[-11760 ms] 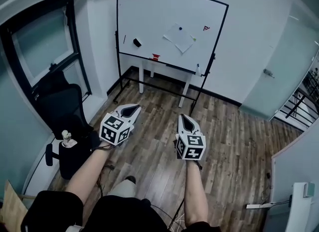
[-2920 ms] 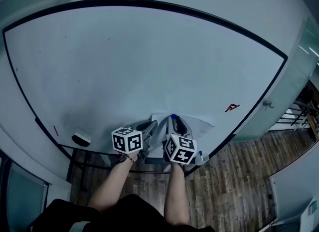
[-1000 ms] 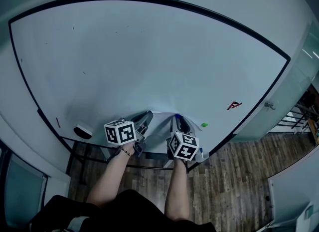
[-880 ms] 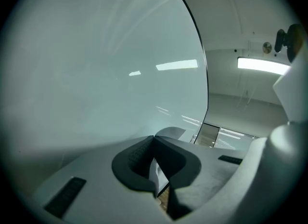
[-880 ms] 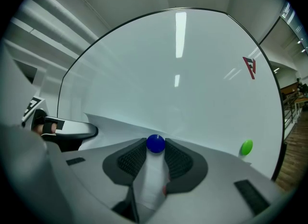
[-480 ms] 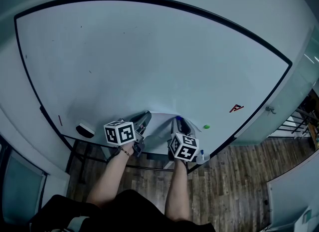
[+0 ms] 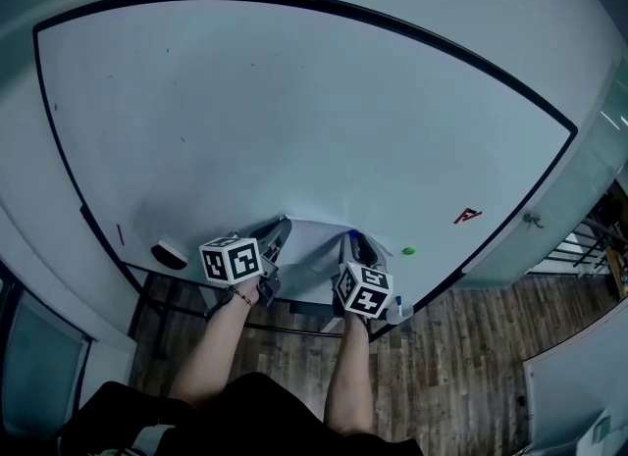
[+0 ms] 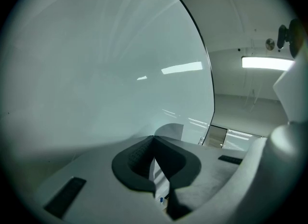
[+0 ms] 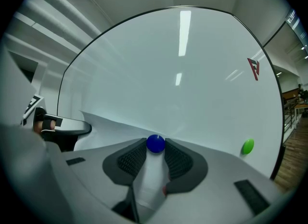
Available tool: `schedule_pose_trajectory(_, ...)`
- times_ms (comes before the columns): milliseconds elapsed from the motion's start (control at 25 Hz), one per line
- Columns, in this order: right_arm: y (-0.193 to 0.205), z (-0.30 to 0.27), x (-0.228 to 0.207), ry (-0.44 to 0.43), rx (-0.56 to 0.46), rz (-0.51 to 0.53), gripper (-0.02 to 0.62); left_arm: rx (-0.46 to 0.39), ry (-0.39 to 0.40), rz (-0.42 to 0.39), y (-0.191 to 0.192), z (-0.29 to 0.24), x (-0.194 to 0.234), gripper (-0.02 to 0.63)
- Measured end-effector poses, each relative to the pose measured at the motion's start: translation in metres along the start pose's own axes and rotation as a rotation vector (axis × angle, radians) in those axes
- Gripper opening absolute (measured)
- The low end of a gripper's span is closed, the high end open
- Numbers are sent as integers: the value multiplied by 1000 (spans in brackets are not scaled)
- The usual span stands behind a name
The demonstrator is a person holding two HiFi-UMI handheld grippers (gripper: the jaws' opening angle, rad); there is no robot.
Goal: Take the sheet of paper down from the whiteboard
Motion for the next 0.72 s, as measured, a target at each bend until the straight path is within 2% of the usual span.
schedule_pose_trajectory(720, 3, 0, -2, -1, 7, -1, 127, -7, -59, -14, -2, 9, 16, 21)
Point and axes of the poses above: the fingertips, and each gripper's own axes: z backward along the fingers, x to its left, y out of its underside, the point moved 5 cm from there along z, backward along the fingers, and after that the axes turned 9 degrees about z, right-handed, at the moved point
